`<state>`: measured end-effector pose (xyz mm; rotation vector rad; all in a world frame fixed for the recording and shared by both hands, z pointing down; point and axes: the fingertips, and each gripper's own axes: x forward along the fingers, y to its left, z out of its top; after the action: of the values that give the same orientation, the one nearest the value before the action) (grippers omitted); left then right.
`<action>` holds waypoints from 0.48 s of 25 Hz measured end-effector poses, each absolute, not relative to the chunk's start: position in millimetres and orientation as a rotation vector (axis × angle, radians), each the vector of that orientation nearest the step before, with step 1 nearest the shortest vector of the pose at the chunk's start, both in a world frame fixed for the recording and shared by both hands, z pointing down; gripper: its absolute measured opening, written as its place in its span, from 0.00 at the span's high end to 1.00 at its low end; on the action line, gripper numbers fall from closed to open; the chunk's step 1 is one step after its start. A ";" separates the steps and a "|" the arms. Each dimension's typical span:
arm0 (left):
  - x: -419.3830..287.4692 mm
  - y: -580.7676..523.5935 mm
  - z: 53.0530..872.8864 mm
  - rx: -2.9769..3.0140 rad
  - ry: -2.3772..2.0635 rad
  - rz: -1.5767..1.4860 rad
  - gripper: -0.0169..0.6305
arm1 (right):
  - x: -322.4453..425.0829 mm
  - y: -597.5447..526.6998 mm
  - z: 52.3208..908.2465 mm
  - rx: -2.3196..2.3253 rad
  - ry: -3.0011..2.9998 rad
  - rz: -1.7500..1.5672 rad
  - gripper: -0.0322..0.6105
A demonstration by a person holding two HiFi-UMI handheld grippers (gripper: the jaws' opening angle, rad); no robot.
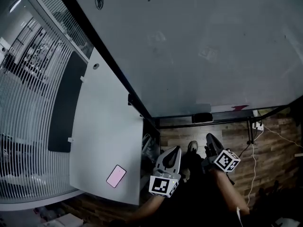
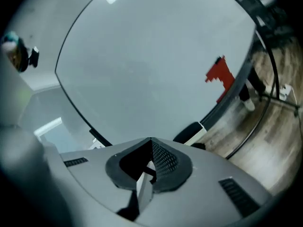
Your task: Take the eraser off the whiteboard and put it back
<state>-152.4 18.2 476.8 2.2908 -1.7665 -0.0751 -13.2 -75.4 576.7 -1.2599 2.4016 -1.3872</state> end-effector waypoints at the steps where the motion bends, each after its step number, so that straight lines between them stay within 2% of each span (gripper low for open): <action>1: -152.6 19.7 474.3 2.292 -1.771 -0.076 0.96 | -12.8 -73.9 565.2 -1.287 2.478 -1.291 0.93; 6: -156.2 24.8 464.2 2.282 -1.803 -0.078 0.96 | -23.0 -58.6 502.0 -1.315 2.818 -0.685 0.93; 12: -148.6 21.6 442.5 2.322 -1.873 -0.031 0.96 | -15.1 -47.2 461.4 -1.298 2.925 -0.378 0.93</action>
<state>-148.6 21.6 442.5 2.3223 -1.8731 -0.0309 -15.1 -47.2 461.4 -1.2980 2.9255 -0.3782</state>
